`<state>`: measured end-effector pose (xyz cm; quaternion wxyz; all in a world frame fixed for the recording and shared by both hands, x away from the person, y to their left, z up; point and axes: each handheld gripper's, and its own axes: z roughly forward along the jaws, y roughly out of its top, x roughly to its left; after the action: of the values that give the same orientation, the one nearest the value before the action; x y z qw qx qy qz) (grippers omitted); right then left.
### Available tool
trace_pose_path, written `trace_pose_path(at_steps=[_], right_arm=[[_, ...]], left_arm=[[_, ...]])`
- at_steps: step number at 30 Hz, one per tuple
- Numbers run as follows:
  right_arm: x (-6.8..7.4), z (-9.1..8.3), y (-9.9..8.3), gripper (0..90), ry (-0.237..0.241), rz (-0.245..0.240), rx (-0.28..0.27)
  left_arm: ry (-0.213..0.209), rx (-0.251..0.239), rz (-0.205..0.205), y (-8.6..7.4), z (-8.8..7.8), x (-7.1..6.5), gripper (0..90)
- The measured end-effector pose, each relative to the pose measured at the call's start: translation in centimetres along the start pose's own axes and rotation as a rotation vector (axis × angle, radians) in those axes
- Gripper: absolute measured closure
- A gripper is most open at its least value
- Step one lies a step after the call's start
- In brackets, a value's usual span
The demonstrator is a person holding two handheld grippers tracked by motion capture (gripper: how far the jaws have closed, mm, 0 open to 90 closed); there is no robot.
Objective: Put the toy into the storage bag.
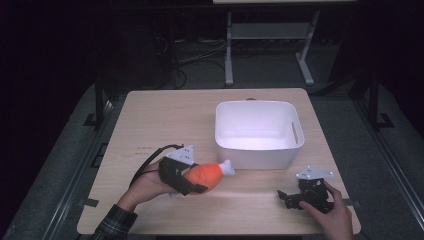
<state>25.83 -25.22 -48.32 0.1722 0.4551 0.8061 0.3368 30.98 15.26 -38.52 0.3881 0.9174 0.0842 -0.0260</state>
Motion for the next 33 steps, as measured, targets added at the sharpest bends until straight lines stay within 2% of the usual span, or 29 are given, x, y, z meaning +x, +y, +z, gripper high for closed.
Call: trace_pose_path(at_steps=[33], right_arm=[[0.0,0.0,0.0,0.0,0.0,0.001,0.001]], left_arm=[[-0.069,-0.019,0.099,5.8,-1.6,0.4,32.2]])
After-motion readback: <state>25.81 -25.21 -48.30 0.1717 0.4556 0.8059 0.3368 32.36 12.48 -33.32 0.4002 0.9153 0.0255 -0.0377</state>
